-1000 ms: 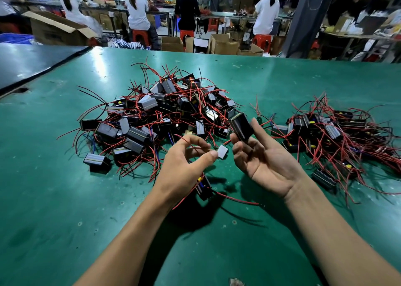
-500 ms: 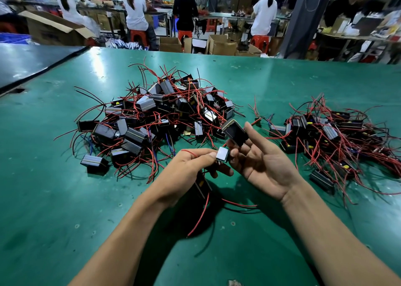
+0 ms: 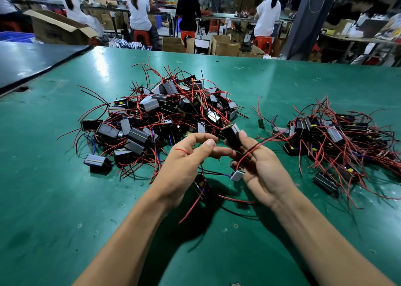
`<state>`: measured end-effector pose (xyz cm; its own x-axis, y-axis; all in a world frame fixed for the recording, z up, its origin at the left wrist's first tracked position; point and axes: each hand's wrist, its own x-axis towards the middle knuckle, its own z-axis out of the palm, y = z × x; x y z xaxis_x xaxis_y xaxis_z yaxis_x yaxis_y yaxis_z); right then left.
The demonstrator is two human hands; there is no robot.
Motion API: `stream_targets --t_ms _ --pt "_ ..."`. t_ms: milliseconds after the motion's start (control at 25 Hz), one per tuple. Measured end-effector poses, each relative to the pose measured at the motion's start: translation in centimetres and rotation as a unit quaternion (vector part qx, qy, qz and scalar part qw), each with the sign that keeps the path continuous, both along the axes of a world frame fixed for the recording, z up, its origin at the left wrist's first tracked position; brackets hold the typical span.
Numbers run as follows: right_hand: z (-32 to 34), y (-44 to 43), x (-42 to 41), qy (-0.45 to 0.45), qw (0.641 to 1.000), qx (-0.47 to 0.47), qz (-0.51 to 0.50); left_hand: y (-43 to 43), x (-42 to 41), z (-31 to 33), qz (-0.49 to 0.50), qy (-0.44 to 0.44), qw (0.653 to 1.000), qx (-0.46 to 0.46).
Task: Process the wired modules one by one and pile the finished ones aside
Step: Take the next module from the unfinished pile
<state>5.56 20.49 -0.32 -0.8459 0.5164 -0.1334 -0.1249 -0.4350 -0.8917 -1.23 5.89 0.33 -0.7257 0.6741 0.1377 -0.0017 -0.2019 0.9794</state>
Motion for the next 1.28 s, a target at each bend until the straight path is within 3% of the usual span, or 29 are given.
stream_targets --t_ms 200,400,600,800,1000,1160,1280 --pt "-0.7 -1.2 -0.6 -0.022 0.998 -0.027 -0.054 0.1 0.1 -0.7 -0.009 0.088 0.994 -0.064" --pt "-0.9 -1.0 -0.8 -0.046 0.994 -0.043 -0.085 0.4 0.3 -1.5 0.015 0.269 0.945 -0.187" --pt "-0.3 -1.0 -0.8 0.007 0.995 -0.080 -0.051 0.4 0.4 -1.4 -0.006 0.279 0.939 -0.202" --pt "0.1 -0.7 -0.7 0.045 0.994 -0.083 -0.045 0.5 0.5 -1.1 0.072 0.272 0.944 -0.171" --pt "-0.2 -0.7 -0.6 -0.022 0.991 -0.126 -0.040 0.3 0.3 -1.0 0.135 0.228 0.957 -0.118" --pt "-0.5 -1.7 -0.4 0.031 0.981 -0.193 -0.002 0.4 0.4 -0.8 0.199 0.192 0.956 -0.100" --pt "-0.8 -1.9 -0.3 0.053 0.988 -0.147 0.012 0.5 0.3 -0.8 0.218 0.195 0.951 -0.100"
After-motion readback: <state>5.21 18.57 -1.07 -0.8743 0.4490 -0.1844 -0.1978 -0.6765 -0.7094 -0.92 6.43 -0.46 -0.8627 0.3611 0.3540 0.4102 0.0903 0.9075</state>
